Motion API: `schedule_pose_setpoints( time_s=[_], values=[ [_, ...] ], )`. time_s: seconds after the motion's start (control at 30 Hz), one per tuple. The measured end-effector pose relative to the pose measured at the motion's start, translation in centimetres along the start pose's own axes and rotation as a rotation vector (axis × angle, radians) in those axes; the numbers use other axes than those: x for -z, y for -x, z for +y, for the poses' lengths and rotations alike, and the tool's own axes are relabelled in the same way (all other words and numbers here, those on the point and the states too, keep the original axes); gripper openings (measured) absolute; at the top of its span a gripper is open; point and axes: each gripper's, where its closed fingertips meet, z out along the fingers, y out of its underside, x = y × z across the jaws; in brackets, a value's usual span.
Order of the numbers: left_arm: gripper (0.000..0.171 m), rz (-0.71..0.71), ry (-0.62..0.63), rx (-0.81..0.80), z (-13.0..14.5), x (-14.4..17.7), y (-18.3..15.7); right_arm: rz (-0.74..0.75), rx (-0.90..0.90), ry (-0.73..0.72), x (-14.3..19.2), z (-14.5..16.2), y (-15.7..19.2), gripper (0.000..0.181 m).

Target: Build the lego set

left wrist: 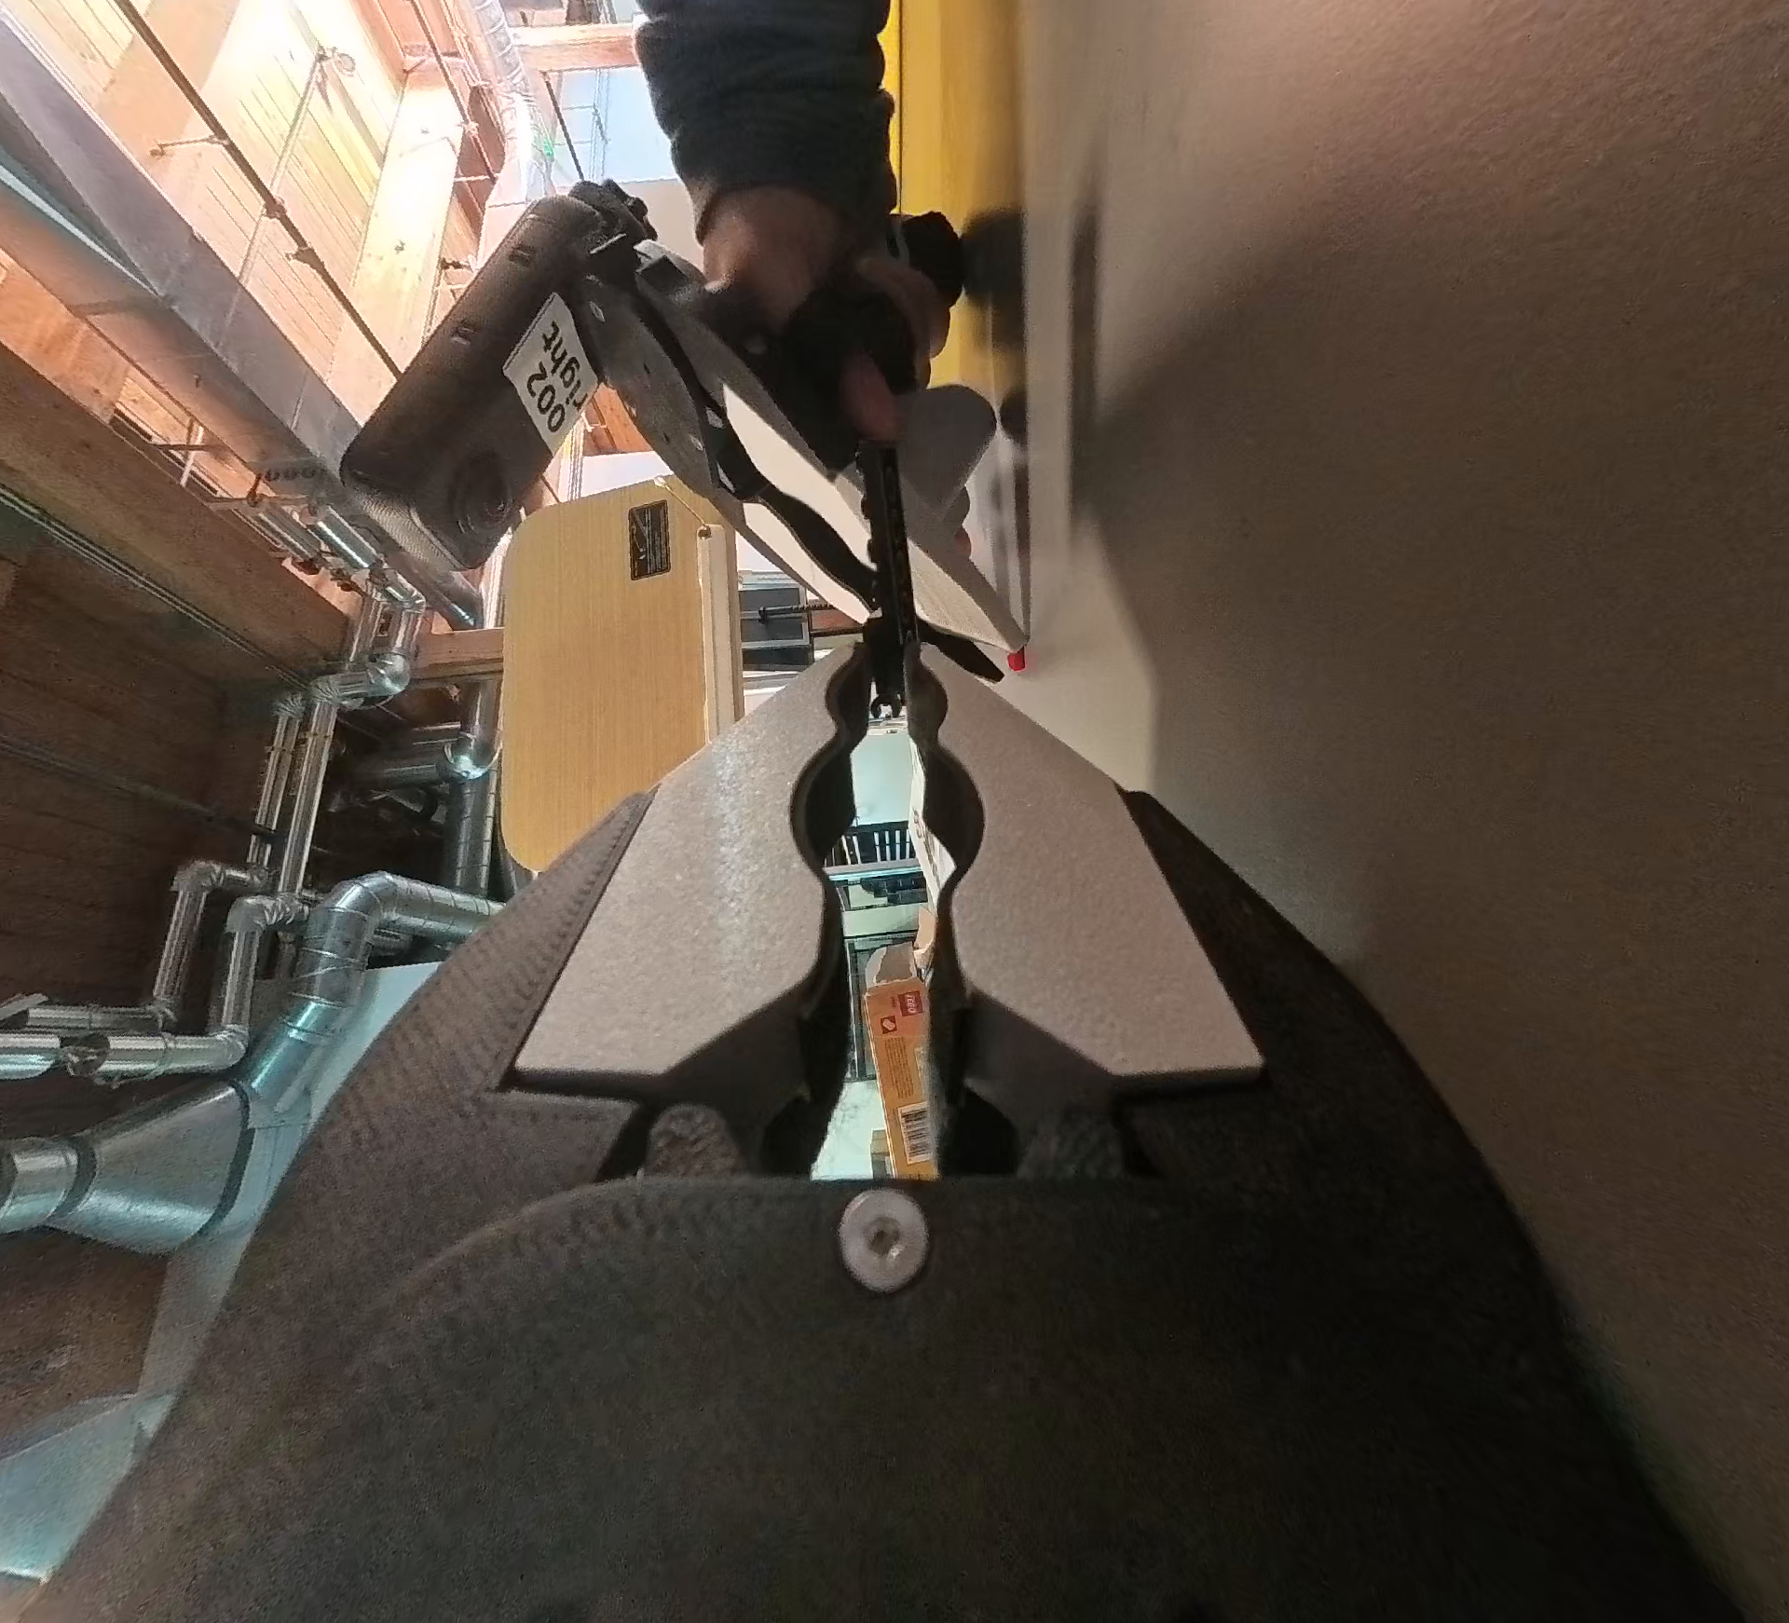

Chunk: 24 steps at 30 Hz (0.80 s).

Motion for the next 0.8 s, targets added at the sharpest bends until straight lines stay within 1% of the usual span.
schedule_pose_setpoints(
  time_s=[0.13,0.23,0.37,0.5,0.6,0.8],
  values=[
    [0.006,0.005,-0.001,0.002,-0.1,0.0,0.0,0.128,-0.021,0.02,0.6,0.6,-2.2,0.014],
    [0.006,0.005,-0.001,0.001,-0.2,0.1,-0.1,0.109,-0.084,-0.003,0.7,0.3,-2.0,0.015],
    [0.006,0.006,-0.001,-0.001,-0.3,0.2,-0.1,0.091,-0.131,0.005,0.5,0.0,-1.3,0.016],
    [0.006,0.005,-0.003,-0.004,-0.4,0.3,0.0,0.074,-0.055,0.009,0.2,-0.2,-0.9,0.018],
    [0.006,0.003,-0.011,-0.003,-0.5,0.2,0.0,0.0,0.018,-0.002,-0.1,-0.2,-0.8,0.019],
    [0.006,0.001,-0.036,-0.001,-0.9,0.5,0.1,-0.155,0.073,-0.011,-0.2,0.0,-1.1,0.016]
  ],
)
